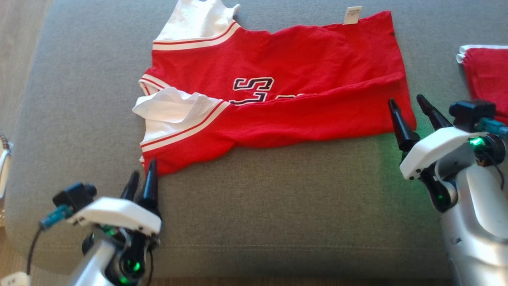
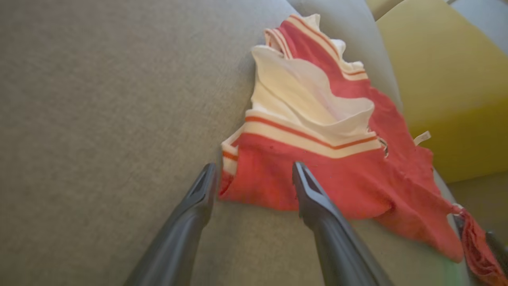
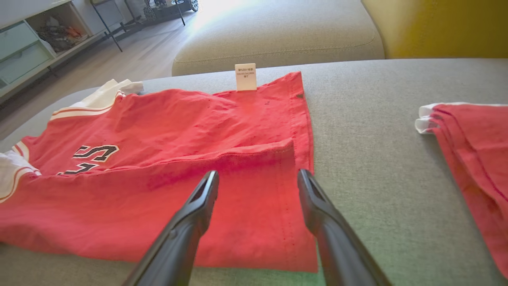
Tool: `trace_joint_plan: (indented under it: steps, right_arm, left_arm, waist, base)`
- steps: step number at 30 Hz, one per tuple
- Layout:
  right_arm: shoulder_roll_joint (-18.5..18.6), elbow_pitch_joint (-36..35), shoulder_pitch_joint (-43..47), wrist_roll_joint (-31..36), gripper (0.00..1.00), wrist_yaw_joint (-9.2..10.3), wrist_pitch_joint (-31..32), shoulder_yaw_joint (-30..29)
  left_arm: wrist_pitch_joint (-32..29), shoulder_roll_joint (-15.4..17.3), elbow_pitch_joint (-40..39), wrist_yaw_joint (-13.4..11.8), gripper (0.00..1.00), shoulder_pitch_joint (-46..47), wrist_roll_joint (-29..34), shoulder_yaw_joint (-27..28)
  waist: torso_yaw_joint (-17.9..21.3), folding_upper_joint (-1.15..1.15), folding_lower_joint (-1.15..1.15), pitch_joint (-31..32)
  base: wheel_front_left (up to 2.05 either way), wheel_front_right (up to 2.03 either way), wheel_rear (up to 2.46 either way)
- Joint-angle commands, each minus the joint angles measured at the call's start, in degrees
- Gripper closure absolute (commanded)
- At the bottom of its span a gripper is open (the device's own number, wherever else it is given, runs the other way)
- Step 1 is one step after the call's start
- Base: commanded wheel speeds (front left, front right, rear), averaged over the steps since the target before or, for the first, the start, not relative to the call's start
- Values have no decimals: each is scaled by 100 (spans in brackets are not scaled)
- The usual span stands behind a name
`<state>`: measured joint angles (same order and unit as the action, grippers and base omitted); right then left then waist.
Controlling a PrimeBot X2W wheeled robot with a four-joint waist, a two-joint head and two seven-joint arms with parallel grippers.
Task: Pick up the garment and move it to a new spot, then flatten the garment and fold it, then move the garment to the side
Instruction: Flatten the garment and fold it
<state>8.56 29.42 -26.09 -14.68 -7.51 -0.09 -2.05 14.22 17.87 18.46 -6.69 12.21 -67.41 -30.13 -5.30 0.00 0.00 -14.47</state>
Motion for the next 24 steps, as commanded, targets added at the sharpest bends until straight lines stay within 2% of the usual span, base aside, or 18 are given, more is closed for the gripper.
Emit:
trace_joint_plan:
  steps: [1,5,12,13,14,15,24]
  right_arm:
    - [-50,-282,-66,-21,0,2,-38,88]
    - [-126,-439,56,-15,0,2,13,106]
    - [-159,-488,172,-7,0,2,136,61]
    - [-151,-469,184,33,0,2,183,56]
    - [-144,-446,196,76,0,2,244,66]
    - [-138,-418,210,112,0,2,308,67]
    - [-281,110,111,313,0,2,715,-457]
  left_arm:
    - [63,123,-199,-89,0,149,151,183]
    - [69,82,-122,-386,0,-5,400,120]
    - [-116,6,-7,-444,0,-6,311,68]
    - [-151,2,19,-419,5,19,302,51]
    - [-193,-6,42,-378,71,45,292,25]
    - [-198,-18,58,-337,100,73,297,7]
    - [-104,-28,251,-111,100,235,420,7]
  waist:
    - [30,0,0,2]
    - [77,0,0,22]
    - [109,0,0,43]
    - [109,0,0,42]
    - [107,0,0,43]
    - [102,0,0,44]
    - [20,0,0,119]
  base:
    - [0,0,0]
    - [0,0,0]
    - [0,0,0]
    - [0,0,0]
    - [0,0,0]
    - [0,0,0]
    - [0,0,0]
